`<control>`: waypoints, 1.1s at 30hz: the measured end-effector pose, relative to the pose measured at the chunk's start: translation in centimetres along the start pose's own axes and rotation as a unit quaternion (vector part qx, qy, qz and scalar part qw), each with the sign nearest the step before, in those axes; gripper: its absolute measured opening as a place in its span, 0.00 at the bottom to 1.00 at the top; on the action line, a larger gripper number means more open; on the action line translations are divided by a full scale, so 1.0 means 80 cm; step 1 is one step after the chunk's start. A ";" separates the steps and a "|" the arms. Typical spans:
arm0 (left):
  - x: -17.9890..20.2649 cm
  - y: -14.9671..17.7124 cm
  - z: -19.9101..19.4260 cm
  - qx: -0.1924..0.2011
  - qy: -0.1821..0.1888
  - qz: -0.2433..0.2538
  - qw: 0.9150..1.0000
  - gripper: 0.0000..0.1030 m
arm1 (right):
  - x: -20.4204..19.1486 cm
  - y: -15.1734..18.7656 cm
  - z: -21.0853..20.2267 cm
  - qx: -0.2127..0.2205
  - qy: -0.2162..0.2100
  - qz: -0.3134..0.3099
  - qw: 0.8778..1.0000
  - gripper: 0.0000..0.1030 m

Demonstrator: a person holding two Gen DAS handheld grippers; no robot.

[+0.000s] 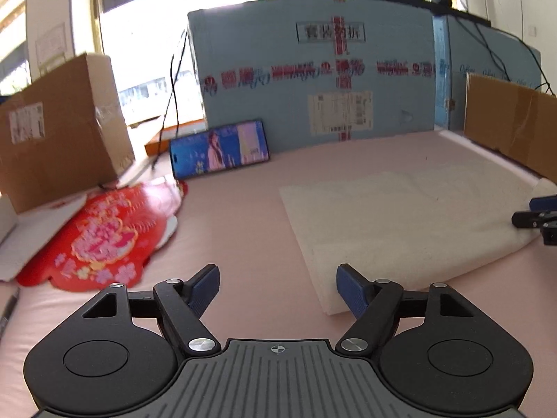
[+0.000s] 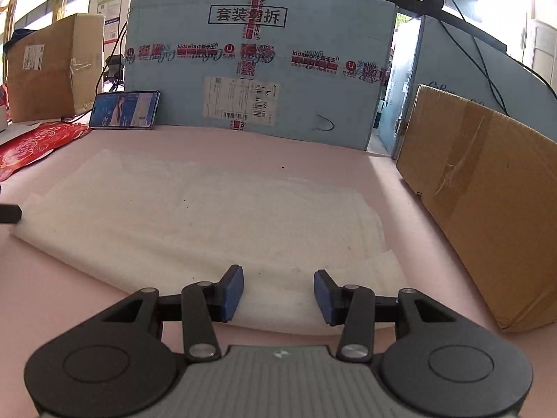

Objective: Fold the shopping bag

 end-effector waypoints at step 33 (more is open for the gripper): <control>0.099 -0.006 0.061 -0.080 0.186 0.085 0.976 0.31 | 0.027 0.053 -0.059 0.059 0.141 -0.302 0.941 0.56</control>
Point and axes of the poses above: each gripper's, at about its wrist camera, not at the fingertips, and z roughly the way its jaws point, x to its right, y to its underside, the point moved 5 cm from there along z, roughly the way its jaws point, and after that the axes turned 12 degrees about -x, right-handed, at the moved point
